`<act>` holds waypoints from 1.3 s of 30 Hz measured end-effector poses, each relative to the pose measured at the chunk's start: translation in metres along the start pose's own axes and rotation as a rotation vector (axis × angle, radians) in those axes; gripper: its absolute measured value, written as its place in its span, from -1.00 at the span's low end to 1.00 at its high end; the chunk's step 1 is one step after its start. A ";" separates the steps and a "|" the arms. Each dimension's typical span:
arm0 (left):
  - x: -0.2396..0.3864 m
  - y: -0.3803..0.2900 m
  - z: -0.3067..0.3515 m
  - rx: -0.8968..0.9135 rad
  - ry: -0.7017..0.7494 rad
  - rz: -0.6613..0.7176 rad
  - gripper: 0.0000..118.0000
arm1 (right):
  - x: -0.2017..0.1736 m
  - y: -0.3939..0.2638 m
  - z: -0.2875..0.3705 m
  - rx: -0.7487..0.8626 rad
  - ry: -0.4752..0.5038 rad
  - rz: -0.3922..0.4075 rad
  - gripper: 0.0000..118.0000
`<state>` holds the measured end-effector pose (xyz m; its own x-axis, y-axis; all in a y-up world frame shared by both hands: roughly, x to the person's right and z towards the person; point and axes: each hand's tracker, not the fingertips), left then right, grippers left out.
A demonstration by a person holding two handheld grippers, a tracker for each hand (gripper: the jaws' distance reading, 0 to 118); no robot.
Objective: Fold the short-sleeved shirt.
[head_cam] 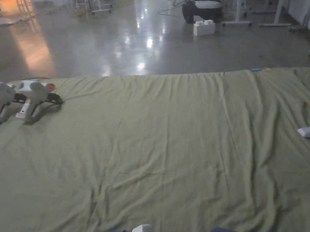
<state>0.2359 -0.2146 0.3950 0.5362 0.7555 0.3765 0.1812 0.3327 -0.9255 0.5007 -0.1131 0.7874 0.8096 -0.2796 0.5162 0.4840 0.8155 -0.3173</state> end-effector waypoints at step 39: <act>-0.108 0.031 0.229 0.457 0.072 0.184 -0.81 | -0.030 0.007 -0.022 -0.048 0.102 0.058 -1.00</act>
<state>-0.0056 -0.1567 0.3356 0.5837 0.7893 0.1904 -0.2930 0.4234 -0.8573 0.4874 -0.1104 0.7525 0.8649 -0.2850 0.4131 0.4489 0.8075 -0.3827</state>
